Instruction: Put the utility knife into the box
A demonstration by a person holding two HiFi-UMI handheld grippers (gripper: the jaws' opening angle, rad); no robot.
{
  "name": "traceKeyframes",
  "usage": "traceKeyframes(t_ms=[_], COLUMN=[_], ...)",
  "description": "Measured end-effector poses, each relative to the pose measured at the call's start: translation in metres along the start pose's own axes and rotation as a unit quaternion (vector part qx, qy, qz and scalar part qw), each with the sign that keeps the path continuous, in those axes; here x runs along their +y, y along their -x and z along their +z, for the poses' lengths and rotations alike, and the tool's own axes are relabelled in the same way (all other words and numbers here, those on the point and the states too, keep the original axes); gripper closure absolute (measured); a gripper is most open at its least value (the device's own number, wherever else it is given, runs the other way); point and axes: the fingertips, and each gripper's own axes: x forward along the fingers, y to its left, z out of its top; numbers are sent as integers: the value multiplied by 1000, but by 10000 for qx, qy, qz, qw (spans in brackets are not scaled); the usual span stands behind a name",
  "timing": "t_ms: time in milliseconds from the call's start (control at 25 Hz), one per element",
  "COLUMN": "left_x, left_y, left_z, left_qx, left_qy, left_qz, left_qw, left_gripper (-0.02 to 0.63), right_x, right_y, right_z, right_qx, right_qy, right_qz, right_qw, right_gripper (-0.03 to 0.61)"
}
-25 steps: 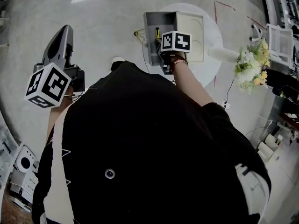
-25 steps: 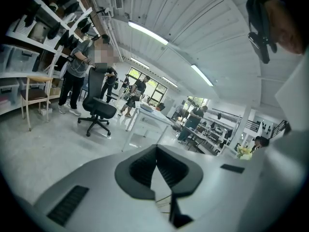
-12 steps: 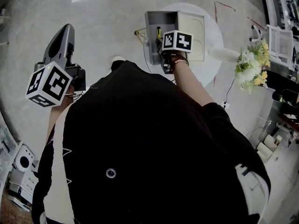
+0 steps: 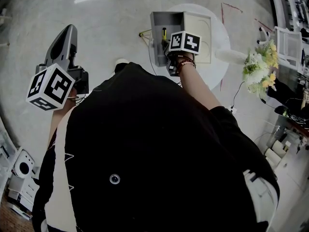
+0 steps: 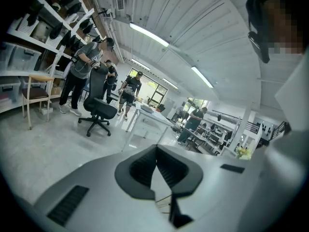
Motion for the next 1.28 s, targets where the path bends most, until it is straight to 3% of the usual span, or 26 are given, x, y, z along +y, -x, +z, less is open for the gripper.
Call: traceKeyframes(t_ms=[640, 1000, 1280], left_x=[1, -6, -13], left_y=[29, 55, 77], left_z=[10, 16, 25], left_qx=[-249, -452, -617], left_qy=[-22, -57, -192], left_qz=[17, -107, -285], left_qw=[9997, 9989, 9975], left_gripper=[603, 603, 603], right_x=[6, 35, 77], right_y=[19, 55, 102], right_z=[4, 13, 28], right_qx=[-335, -1029, -1790], right_qy=[-23, -127, -27], right_qz=[-53, 238, 490], right_qw=[9994, 9943, 9826], right_gripper=[469, 500, 552])
